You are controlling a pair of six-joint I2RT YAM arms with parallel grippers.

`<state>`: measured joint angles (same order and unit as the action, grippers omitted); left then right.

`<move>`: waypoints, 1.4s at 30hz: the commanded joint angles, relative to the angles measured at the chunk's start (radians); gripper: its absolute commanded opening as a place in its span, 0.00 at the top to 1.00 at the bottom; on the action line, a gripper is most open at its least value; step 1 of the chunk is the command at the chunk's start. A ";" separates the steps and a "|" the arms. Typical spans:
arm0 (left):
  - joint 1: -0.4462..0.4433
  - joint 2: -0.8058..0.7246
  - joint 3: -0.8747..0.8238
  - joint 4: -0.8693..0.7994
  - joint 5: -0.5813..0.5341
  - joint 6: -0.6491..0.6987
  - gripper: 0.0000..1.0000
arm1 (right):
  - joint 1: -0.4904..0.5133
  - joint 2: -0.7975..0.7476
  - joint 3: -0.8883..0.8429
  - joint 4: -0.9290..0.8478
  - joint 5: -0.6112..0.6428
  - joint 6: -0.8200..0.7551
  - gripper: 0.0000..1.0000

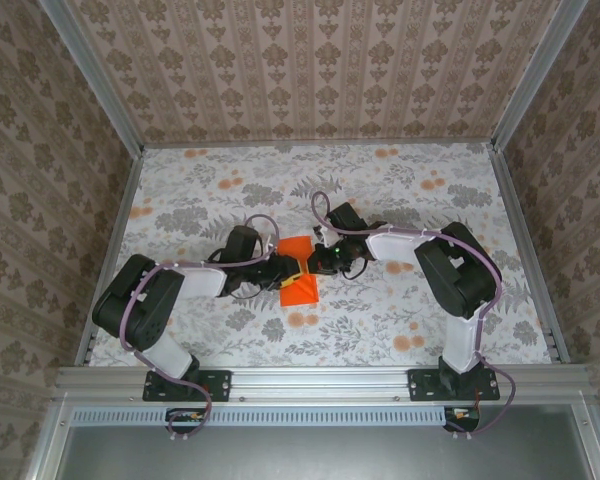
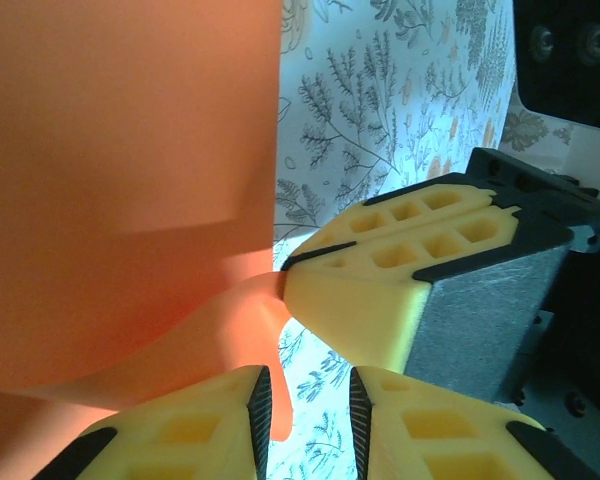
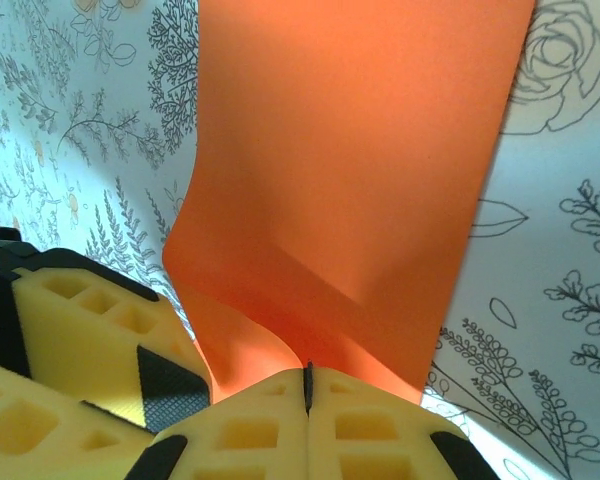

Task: Fold a paper plane with a square sheet of paper (pick it up from the middle)
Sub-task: Fold the triangle a second time at the center of the table.

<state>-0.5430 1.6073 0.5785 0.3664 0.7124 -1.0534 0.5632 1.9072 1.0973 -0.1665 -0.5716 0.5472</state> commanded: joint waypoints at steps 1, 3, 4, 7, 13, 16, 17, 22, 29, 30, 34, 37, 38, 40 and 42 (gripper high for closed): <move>-0.008 0.015 0.033 -0.023 0.024 0.031 0.70 | -0.006 0.020 0.030 -0.033 0.038 -0.036 0.98; -0.009 0.019 0.041 -0.030 0.026 0.035 0.70 | -0.008 0.021 0.031 -0.039 0.046 -0.041 0.98; -0.011 0.021 0.043 -0.033 0.026 0.036 0.71 | -0.008 0.023 0.034 -0.040 0.051 -0.044 0.98; -0.014 0.031 0.050 -0.036 0.026 0.038 0.70 | -0.008 0.026 0.038 -0.042 0.057 -0.049 0.98; -0.020 0.047 0.063 -0.038 0.030 0.039 0.70 | -0.008 0.036 0.049 -0.048 0.064 -0.059 0.98; -0.021 0.052 0.067 -0.038 0.030 0.041 0.71 | -0.008 0.036 0.049 -0.050 0.071 -0.061 0.98; -0.023 0.054 0.069 -0.038 0.027 0.041 0.71 | -0.008 0.034 0.049 -0.049 0.072 -0.062 0.98; -0.026 0.062 0.073 -0.037 0.028 0.041 0.71 | -0.009 0.038 0.051 -0.057 0.085 -0.068 0.98; -0.029 0.080 0.081 -0.038 0.027 0.041 0.71 | -0.009 0.036 0.050 -0.064 0.097 -0.070 0.98; -0.030 0.081 0.082 -0.037 0.028 0.041 0.71 | -0.009 0.037 0.050 -0.065 0.099 -0.070 0.98; -0.032 0.090 0.083 -0.034 0.024 0.038 0.71 | -0.009 0.036 0.050 -0.065 0.101 -0.073 0.98; -0.032 0.091 0.082 -0.034 0.022 0.037 0.71 | -0.010 0.038 0.053 -0.064 0.100 -0.075 0.98; -0.034 0.092 0.082 -0.035 0.019 0.038 0.71 | -0.010 0.037 0.053 -0.065 0.099 -0.075 0.98; -0.034 0.092 0.081 -0.032 0.019 0.036 0.71 | -0.010 0.039 0.055 -0.067 0.099 -0.078 0.98; -0.035 0.094 0.082 -0.033 0.019 0.036 0.71 | -0.011 0.040 0.060 -0.066 0.098 -0.079 0.98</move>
<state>-0.5690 1.6894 0.6422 0.3374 0.7227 -1.0389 0.5587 1.9320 1.1297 -0.2108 -0.4923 0.4919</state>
